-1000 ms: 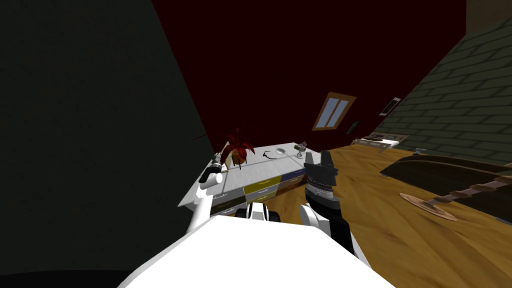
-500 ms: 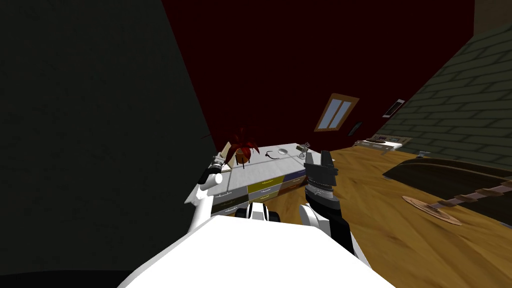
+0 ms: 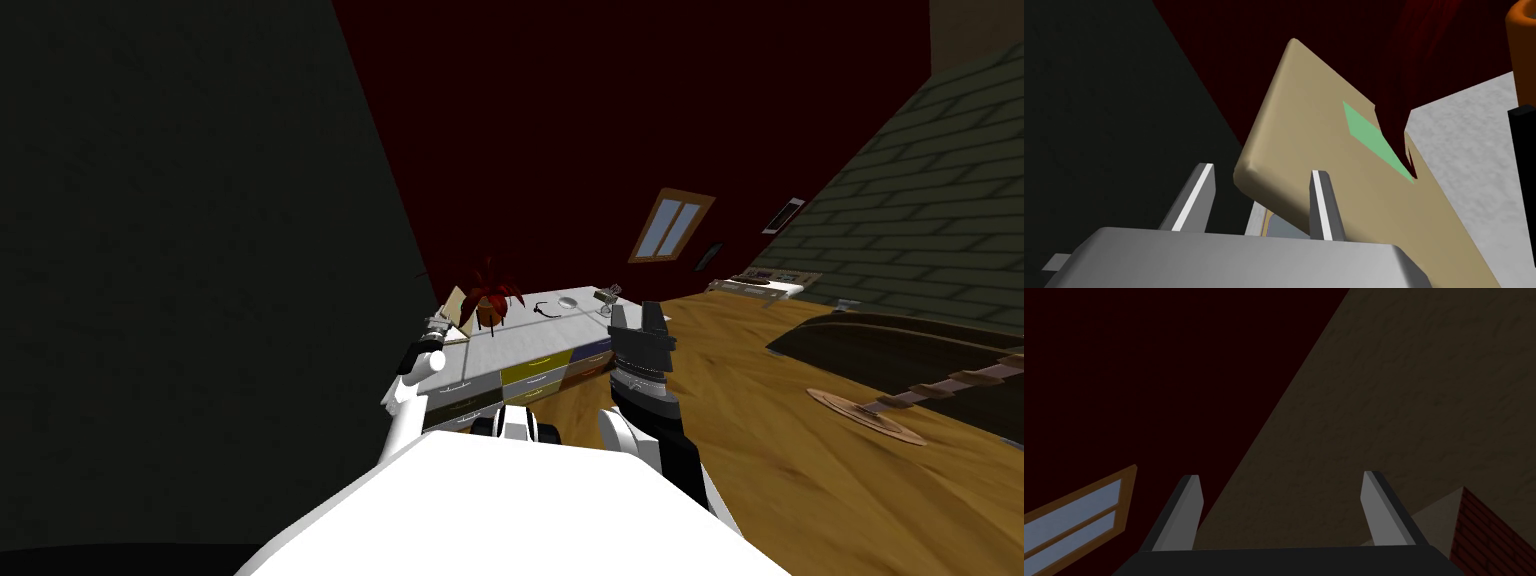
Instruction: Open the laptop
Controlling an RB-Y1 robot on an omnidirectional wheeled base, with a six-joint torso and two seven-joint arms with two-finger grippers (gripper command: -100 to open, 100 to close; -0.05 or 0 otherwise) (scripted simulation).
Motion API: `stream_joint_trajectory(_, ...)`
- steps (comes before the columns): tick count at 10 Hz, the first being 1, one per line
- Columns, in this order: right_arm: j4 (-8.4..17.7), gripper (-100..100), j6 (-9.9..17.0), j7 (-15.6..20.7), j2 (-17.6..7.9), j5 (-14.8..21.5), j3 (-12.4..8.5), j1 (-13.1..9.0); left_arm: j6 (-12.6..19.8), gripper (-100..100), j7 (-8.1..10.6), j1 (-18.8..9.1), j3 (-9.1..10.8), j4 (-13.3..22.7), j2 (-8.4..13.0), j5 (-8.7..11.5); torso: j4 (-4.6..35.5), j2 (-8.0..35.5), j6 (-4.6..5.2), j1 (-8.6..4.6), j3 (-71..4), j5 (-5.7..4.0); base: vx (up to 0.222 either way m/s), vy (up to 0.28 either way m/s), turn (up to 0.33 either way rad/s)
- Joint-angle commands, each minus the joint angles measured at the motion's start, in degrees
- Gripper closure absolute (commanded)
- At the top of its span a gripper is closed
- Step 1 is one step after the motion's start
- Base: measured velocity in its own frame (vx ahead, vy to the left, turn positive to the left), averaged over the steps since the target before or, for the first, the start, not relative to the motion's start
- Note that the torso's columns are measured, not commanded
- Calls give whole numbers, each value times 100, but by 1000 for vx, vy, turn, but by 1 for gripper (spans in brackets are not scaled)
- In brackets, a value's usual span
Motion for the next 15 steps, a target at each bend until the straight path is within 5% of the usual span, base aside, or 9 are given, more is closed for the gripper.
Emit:
stream_joint_trajectory(1, 0, 0, 0, 0, 0, 0, 0, 0, -105, 100, 189, 60, -7, 226, -15, 197, -2, -3, 9, -19, -2, -5, -7, 31, 23)
stream_joint_trajectory(5, 0, 0, 0, 0, 1, 0, 0, 0, -361, 100, 522, 133, -20, 498, -22, 567, -2, -16, 31, -26, -9, -6, -10, 28, -6)
stream_joint_trajectory(6, 0, 0, 0, 0, 1, 0, 1, 0, -333, 100, 451, 72, 33, 370, -3, 489, -8, -17, 34, -34, -8, -1, 0, 0, 0)
stream_joint_trajectory(8, 0, 0, 0, 0, 1, 0, 1, 0, -731, 100, 681, 112, -101, 709, 11, 791, 7, -6, 32, -47, -3, -16, -8, 11, -31)
stream_joint_trajectory(14, 0, 0, 0, 0, 0, 0, 0, 0, -1288, 100, 992, 166, -318, 1235, 24, 1221, -35, -45, 54, -26, -22, 24, -29, 56, -61)
stream_joint_trajectory(15, 0, 0, 0, 0, 0, 0, 0, 0, -1128, -100, 979, 21, -163, 1012, 134, 1206, -40, -53, 55, -31, -27, 23, 4, -2, 23)
